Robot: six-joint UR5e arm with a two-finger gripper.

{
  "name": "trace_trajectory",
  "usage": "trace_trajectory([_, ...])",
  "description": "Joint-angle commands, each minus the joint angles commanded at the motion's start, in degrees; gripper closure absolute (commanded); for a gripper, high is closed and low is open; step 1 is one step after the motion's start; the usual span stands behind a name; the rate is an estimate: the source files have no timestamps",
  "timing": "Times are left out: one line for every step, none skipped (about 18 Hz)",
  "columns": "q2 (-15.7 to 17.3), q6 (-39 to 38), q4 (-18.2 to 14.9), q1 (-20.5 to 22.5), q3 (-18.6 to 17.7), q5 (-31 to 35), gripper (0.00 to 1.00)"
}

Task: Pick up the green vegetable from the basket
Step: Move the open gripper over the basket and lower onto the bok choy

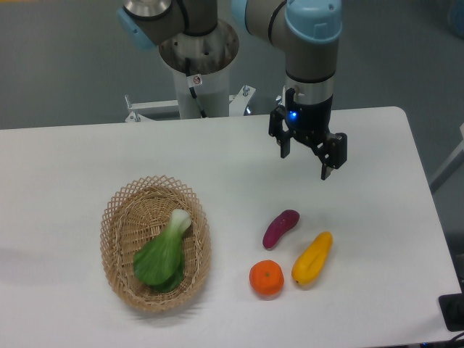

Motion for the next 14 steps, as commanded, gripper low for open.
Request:
trace_trajectory([-0.09,-2.37,0.26,-1.14,-0.35,0.00,0.00])
trace_trajectory([-0.18,-3.53,0.27,-1.59,-0.44,0.00,0.00])
trace_trajectory([-0.44,-7.20,0.61,-3.07,-0.97,0.09,0.00])
trace_trajectory([-0.88,-13.50,0.97,-6.13,-2.71,0.35,0.00])
trace_trajectory([-1.31,-16.17,1.06,-7.29,-3.42,0.44,0.00])
trace_trajectory([-1.75,-18.55,1.58,-8.52,-3.87,0.53,0.00])
trace_trajectory([-2.19,-20.66,2.71,-10.01,-4.39,0.70,0.00])
trace_trajectory([-2.63,-22.77,4.03,-11.60,-4.92,0.70,0.00])
trace_trajectory([-3.59,-24.79,5.35,-13.00,-5.45,0.79,0.00])
trace_trajectory([-4.65,-26.72,6.67,-14.15,-5.54,0.88,0.00])
trace_trajectory([-5.53,-28.31,7.64,-14.94,-5.54,1.14,0.00])
trace_trajectory([-6.23,-29.63,8.08,-16.43,-5.54,1.66,0.00])
trace_trajectory([-7.29,-30.51,8.17,-18.01,-5.37,2.63,0.00])
trace_trajectory([-8.69,-31.22,8.87,-19.42,-5.28,4.12,0.00])
